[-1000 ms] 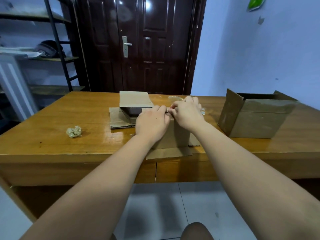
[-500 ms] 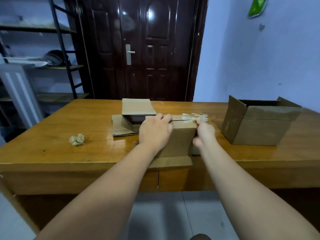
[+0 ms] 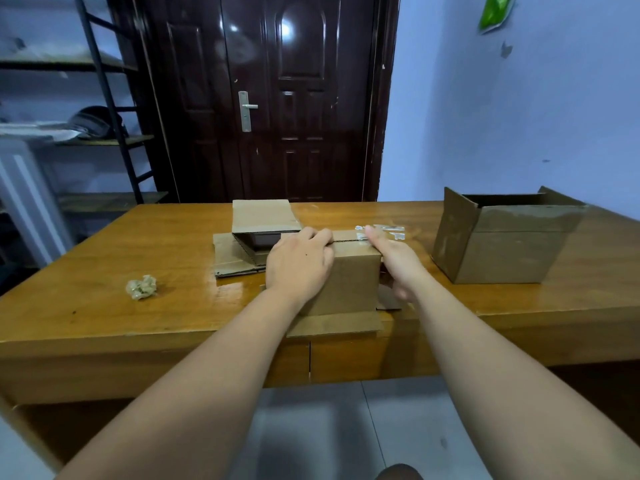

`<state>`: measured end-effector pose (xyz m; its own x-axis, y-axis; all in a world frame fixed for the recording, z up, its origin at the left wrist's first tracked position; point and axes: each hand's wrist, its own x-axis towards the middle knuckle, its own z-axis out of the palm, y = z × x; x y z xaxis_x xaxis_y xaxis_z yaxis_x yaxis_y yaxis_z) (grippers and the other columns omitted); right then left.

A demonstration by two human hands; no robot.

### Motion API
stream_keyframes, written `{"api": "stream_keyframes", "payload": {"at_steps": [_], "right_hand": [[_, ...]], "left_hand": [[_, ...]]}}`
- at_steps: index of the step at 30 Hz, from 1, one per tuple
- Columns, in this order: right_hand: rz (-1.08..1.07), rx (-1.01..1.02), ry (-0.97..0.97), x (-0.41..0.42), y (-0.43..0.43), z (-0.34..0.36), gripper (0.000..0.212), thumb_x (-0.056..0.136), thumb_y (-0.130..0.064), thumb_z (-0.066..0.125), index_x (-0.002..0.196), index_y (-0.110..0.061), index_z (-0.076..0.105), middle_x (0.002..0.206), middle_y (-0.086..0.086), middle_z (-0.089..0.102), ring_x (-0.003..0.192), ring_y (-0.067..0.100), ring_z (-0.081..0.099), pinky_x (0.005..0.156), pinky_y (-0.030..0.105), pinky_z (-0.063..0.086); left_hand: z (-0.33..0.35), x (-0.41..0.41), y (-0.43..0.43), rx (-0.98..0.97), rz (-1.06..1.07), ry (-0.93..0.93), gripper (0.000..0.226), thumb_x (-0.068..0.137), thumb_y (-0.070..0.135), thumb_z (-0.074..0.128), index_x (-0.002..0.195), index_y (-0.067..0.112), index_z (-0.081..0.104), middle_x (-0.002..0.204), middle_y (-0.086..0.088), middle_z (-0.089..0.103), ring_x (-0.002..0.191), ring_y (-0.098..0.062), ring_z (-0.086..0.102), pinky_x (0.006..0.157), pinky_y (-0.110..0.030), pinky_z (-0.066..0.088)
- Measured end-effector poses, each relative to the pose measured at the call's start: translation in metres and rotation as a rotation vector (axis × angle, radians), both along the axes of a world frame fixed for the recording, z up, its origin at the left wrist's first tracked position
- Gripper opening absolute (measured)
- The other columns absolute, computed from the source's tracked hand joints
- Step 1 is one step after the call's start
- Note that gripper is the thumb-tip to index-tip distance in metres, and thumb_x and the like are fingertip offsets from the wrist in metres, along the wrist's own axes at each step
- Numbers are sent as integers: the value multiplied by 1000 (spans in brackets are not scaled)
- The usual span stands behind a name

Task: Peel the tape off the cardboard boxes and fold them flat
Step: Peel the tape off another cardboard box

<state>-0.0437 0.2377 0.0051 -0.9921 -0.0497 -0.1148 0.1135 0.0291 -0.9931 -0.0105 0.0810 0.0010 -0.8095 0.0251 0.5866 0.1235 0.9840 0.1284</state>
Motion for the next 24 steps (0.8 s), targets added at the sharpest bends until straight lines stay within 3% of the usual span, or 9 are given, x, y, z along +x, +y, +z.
{"api": "stream_keyframes", "payload": {"at_steps": [3,7,15,19,22,24], "right_hand": [[-12,-170,-46,-2,5,2,19,89,-34,65,94,-16,64,97,7,66,96,24,59,96,43,48],[-102,-323,-122,0,-4,-4,28,90,-35,64,107,-13,61,99,10,67,96,26,63,86,40,53],[-157,-401,-144,3,-9,-13,33,90,-46,60,102,-17,66,102,11,71,98,31,65,93,49,51],[-200,-416,-138,0,-5,-22,34,90,-43,60,108,-15,66,101,10,70,97,26,64,90,41,53],[-231,-435,-121,0,-2,-27,26,93,-38,58,99,-14,67,81,4,65,75,15,58,76,31,52],[-259,-435,-122,-2,-5,-28,24,94,-37,57,91,-16,67,84,6,63,80,19,58,87,38,53]], "left_hand": [[1,0,2,3,-7,1,33,98,27,31,116,26,58,107,2,61,96,-18,56,77,-29,43],[-1,0,0,16,-18,1,33,98,27,32,116,27,59,107,4,62,95,-16,57,79,-29,47],[-1,-1,0,29,-30,7,32,97,27,33,113,26,60,108,3,62,96,-18,57,80,-30,47],[-1,0,0,19,-35,17,31,97,26,33,112,26,61,106,3,62,95,-17,56,77,-29,43],[-2,0,-1,28,-44,12,31,97,27,33,112,26,61,106,3,62,95,-17,56,77,-30,44],[-2,-1,-2,33,-47,12,32,97,26,34,112,25,61,107,3,62,96,-17,57,77,-30,44]]}}
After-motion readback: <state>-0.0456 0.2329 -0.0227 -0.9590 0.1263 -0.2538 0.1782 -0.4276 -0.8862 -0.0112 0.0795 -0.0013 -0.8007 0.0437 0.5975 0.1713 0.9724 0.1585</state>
